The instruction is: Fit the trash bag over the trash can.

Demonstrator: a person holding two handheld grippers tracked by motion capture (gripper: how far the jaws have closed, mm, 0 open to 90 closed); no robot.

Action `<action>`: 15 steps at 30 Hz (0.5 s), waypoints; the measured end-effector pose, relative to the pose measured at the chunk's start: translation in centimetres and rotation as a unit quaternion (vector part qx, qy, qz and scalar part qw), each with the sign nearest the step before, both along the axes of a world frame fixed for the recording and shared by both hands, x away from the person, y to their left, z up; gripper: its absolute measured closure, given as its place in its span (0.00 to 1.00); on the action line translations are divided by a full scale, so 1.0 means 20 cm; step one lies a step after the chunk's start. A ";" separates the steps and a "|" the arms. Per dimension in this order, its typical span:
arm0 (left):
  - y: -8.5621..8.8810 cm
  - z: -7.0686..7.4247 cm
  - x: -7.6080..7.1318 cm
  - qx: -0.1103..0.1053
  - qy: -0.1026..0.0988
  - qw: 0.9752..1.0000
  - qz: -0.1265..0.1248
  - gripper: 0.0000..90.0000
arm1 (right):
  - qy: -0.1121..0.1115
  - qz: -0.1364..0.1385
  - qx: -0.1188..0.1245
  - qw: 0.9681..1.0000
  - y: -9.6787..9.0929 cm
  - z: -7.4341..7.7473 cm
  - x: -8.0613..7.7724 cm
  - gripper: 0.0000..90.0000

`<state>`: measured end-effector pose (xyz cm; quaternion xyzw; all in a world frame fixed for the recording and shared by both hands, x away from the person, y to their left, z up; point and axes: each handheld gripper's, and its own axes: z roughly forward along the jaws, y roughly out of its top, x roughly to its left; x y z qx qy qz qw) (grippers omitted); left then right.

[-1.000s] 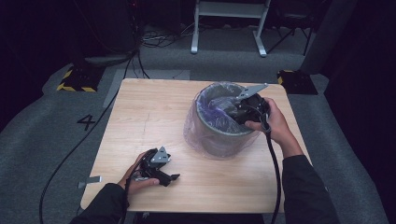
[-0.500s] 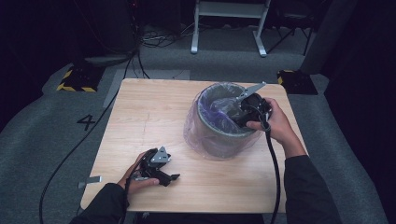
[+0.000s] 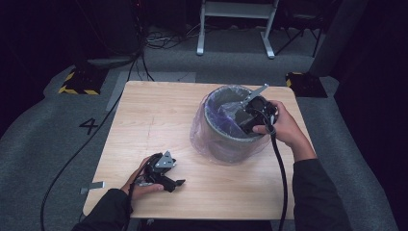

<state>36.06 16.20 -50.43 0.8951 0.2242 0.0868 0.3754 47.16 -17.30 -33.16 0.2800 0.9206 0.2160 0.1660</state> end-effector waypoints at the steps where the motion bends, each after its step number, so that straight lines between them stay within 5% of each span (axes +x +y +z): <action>1: 0.00 0.00 0.00 0.001 0.000 1.000 0.000 0.15 | 0.001 -0.002 -0.005 1.000 0.00 0.00 0.00 0.28; 9: 0.00 0.00 0.00 0.000 0.000 1.000 -0.001 0.15 | 0.017 -0.007 -0.023 1.000 0.01 0.00 0.01 0.27; 15: 0.00 0.00 0.00 0.000 0.000 1.000 -0.001 0.15 | 0.010 -0.012 0.000 1.000 0.00 0.00 0.00 0.25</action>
